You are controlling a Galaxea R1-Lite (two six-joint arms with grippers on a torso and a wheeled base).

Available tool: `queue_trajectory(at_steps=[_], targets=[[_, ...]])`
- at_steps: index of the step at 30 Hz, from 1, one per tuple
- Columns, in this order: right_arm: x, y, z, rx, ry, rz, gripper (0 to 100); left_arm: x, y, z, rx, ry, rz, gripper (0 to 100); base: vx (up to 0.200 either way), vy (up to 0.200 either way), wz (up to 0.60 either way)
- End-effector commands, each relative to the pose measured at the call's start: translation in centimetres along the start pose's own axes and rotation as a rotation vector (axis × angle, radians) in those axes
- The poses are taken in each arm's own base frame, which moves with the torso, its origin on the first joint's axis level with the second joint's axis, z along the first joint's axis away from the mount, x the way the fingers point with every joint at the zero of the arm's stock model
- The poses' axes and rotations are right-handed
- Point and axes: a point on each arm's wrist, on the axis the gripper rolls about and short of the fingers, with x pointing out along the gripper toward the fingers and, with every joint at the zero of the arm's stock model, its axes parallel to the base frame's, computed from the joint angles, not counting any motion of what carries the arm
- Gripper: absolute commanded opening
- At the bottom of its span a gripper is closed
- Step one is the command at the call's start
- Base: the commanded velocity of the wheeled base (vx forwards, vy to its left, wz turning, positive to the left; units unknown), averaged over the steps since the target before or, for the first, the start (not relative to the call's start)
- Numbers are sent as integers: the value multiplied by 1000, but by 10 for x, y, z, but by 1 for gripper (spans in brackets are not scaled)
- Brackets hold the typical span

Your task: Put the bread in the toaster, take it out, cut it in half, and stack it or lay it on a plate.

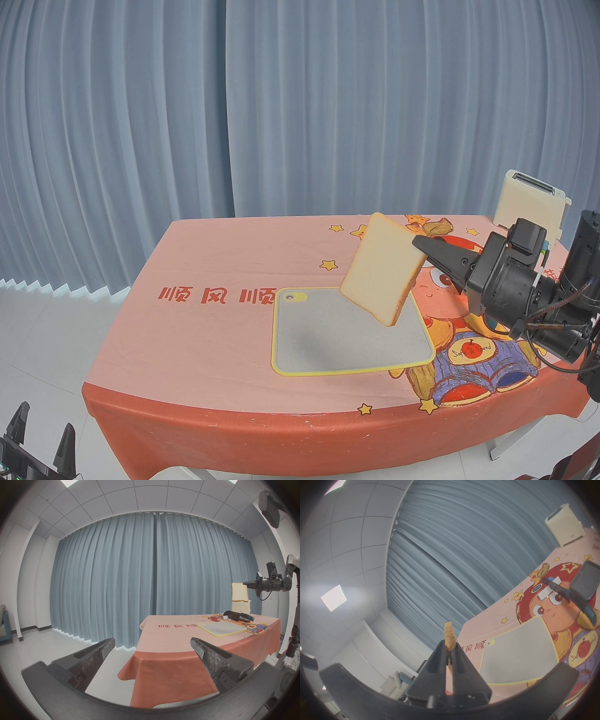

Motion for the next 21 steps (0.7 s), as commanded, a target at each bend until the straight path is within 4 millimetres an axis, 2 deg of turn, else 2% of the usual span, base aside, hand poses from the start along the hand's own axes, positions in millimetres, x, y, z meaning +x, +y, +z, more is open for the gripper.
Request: queue_trajectory(at_steps=[1,6,16,21], targets=[[4,-1,-1,35,5,-4,0,0,0,-5,0,0,1,100,0,0,0],[13,-6,-4,76,18,-20,0,0,0,-5,0,0,1,100,0,0,0],[41,-33,-28,89,16,-34,0,0,0,-5,0,0,1,100,0,0,0],[48,-39,-32,117,-7,-36,0,0,0,-5,0,0,1,100,0,0,0]])
